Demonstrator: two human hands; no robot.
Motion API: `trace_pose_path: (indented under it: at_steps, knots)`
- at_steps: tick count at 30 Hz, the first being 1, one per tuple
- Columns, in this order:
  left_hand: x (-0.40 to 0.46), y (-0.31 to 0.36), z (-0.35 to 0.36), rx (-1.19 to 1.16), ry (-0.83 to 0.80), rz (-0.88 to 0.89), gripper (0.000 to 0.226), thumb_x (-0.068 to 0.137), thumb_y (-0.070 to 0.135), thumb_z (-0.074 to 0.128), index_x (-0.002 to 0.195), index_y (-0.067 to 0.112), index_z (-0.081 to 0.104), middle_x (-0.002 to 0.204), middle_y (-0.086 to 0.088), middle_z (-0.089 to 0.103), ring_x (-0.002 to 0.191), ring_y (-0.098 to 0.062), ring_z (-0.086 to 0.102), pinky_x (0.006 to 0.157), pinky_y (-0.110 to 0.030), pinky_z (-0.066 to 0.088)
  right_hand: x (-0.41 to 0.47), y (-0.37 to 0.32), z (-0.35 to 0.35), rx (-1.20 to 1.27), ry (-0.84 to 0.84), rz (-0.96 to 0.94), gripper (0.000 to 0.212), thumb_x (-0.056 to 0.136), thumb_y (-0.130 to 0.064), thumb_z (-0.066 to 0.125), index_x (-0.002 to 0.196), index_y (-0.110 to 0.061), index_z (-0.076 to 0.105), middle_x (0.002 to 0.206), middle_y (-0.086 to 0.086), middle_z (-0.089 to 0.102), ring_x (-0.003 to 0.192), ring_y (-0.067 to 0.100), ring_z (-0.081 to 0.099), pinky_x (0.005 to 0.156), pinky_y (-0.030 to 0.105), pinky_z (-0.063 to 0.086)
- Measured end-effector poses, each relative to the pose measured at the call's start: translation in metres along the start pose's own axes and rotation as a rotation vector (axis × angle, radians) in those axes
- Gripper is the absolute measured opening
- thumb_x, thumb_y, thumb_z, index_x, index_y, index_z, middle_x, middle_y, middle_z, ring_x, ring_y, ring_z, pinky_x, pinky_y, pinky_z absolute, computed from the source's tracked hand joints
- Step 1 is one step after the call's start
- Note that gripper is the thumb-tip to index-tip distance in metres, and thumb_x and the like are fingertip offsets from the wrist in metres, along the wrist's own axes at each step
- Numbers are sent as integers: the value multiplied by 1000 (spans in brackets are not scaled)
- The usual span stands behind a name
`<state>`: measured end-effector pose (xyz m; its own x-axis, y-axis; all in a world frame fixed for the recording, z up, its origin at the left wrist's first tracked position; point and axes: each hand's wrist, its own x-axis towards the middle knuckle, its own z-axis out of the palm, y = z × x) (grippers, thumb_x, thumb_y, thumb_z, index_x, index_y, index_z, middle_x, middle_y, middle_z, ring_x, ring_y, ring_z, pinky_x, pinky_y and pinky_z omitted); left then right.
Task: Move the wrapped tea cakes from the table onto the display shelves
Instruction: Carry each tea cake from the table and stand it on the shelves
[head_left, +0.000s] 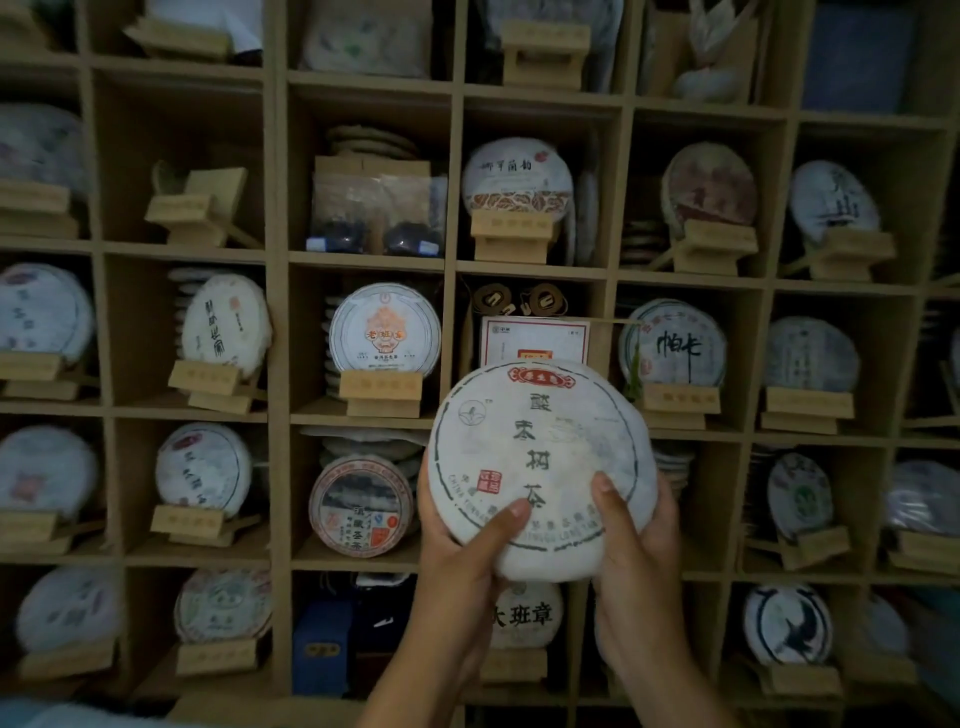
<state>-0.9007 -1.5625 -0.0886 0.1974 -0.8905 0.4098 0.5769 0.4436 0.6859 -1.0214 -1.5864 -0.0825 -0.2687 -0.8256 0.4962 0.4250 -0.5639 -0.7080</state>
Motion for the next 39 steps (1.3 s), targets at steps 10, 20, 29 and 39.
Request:
trace_pose_path:
  at_steps: [10, 20, 29, 39]
  knots:
    - [35, 44, -18, 15, 95, 293, 87, 73, 8, 77, 139, 51, 40, 130, 9, 65, 116, -14, 65, 86, -47, 57, 49, -46, 27, -285, -184, 106, 13, 100, -44, 44, 111, -47, 51, 133, -7, 51, 116, 20, 56, 80, 34, 55]
    - [39, 53, -29, 26, 6, 317, 88, 74, 6, 77, 138, 53, 40, 134, 2, 62, 121, -23, 61, 91, -53, 54, 12, -1, 80, -208, -356, -144, 87, 92, -12, 64, 153, -37, 7, 137, -27, 37, 110, -27, 46, 78, -4, 42]
    - [38, 58, -44, -21, -62, 185, 82, 79, 4, 73, 143, 43, 38, 135, -4, 63, 121, -27, 61, 94, -54, 52, 22, 16, 76, 4, -314, 2, 61, 85, -6, 69, 139, -25, 48, 127, -5, 68, 116, 12, 65, 86, 27, 58]
    - [41, 48, -54, 387, -193, -211, 65, 58, 44, 83, 118, 28, 64, 112, 1, 75, 100, -19, 72, 72, -37, 60, 21, 14, 52, 107, -162, 95, 48, 81, 3, 65, 126, -12, 60, 118, 9, 72, 108, 24, 70, 85, 39, 60]
